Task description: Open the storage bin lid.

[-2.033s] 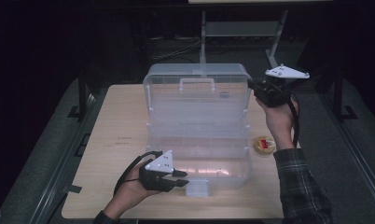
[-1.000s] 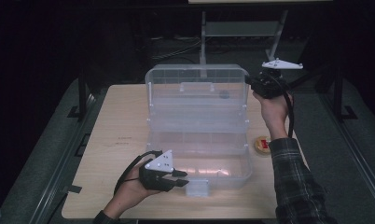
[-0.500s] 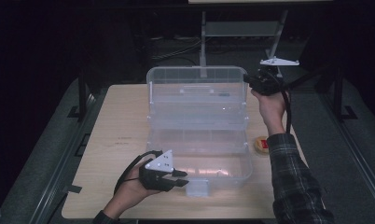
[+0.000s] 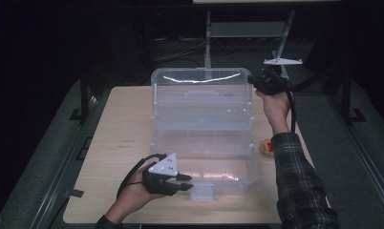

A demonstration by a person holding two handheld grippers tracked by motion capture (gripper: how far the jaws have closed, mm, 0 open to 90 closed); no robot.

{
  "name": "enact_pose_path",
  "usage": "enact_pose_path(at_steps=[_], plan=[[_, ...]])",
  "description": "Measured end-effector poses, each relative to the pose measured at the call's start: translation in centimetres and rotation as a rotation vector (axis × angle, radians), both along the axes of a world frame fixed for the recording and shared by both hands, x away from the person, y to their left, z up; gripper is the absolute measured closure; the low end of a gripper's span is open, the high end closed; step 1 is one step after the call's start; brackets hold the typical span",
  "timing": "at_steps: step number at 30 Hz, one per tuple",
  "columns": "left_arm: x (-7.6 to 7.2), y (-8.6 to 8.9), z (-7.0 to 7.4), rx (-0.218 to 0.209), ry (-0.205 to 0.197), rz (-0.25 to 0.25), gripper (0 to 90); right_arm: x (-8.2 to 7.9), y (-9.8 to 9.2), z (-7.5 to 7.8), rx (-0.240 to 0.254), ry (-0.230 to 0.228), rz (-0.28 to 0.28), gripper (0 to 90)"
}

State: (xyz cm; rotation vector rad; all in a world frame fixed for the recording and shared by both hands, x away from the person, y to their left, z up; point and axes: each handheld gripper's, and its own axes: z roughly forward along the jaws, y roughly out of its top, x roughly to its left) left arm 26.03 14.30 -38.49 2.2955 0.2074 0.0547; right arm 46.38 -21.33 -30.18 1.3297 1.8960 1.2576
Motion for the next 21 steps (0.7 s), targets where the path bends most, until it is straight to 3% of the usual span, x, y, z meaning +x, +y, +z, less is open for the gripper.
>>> enact_pose_path(at_steps=[21], plan=[[0.0,0.0,0.0,-0.001,0.002,-0.002,71.8,1.4,0.1,-0.9,0.005,0.031,-0.017,85.8]])
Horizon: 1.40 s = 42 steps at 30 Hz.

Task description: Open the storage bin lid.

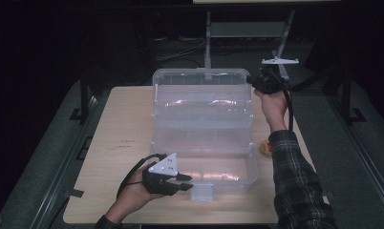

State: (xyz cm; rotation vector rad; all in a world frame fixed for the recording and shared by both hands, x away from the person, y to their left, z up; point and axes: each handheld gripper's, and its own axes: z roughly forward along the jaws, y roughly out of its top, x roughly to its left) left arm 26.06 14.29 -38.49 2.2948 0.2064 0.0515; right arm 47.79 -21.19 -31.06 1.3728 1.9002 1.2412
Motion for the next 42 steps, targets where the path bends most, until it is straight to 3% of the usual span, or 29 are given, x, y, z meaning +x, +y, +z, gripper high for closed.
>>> enact_pose_path(at_steps=[42], plan=[[0.1,0.0,0.0,-0.003,-0.002,-0.004,71.9,3.2,0.4,-2.6,-0.013,0.087,-0.020,85.4]])
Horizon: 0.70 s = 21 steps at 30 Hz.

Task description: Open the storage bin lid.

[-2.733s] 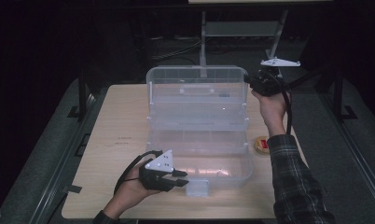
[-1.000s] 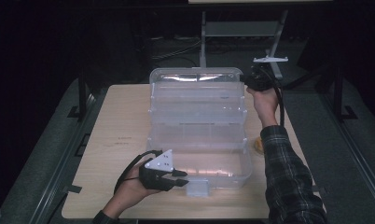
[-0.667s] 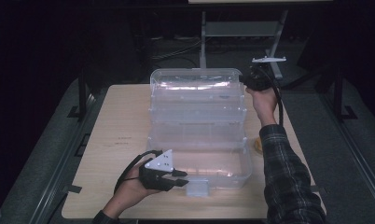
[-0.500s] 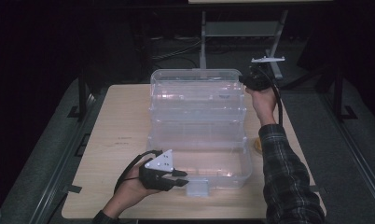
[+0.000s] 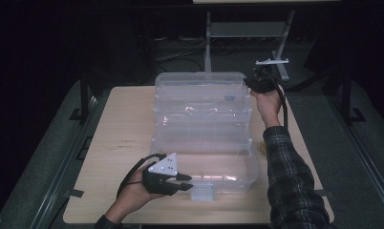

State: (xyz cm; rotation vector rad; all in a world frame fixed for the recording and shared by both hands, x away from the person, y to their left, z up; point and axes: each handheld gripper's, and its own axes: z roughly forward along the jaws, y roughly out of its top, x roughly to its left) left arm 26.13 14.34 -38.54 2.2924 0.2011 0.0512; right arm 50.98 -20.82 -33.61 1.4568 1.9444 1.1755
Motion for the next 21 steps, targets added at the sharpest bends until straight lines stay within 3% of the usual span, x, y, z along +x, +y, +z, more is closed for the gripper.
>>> enact_pose_path(at_steps=[21], plan=[[0.0,0.0,0.0,0.002,0.000,-0.003,71.9,1.3,0.3,-1.8,-0.013,0.047,-0.016,85.3]])
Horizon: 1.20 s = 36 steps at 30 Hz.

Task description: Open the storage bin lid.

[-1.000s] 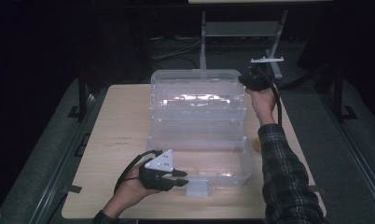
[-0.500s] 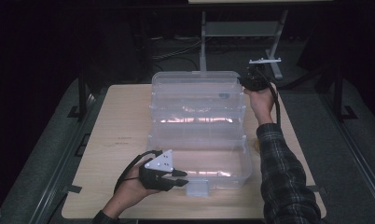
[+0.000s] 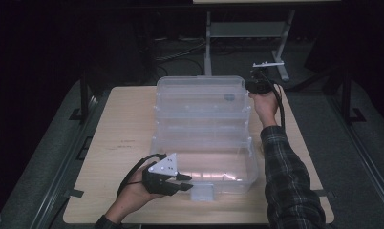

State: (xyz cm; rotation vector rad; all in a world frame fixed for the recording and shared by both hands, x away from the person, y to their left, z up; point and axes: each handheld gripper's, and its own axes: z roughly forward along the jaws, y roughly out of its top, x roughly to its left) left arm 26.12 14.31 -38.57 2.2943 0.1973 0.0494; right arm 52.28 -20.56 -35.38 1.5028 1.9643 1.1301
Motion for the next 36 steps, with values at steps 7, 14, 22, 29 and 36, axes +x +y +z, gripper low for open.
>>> enact_pose_path(at_steps=[7,14,22,29,36], plan=[[0.0,0.0,0.0,0.000,-0.001,0.000,71.9,0.5,0.1,-0.7,-0.009,0.019,-0.002,85.3],[0.0,0.0,0.0,0.000,0.000,-0.001,71.8,0.7,0.2,-1.2,-0.018,0.032,-0.008,85.3],[0.0,0.0,0.0,0.000,0.000,-0.001,71.9,0.9,0.2,-1.5,-0.020,0.040,-0.009,85.2],[0.0,0.0,0.0,0.001,0.000,-0.003,71.8,0.9,0.1,-1.5,-0.015,0.034,0.001,83.2],[0.1,0.0,0.0,0.002,0.005,-0.004,71.8,0.7,0.0,-1.4,-0.019,0.015,0.006,74.6]])
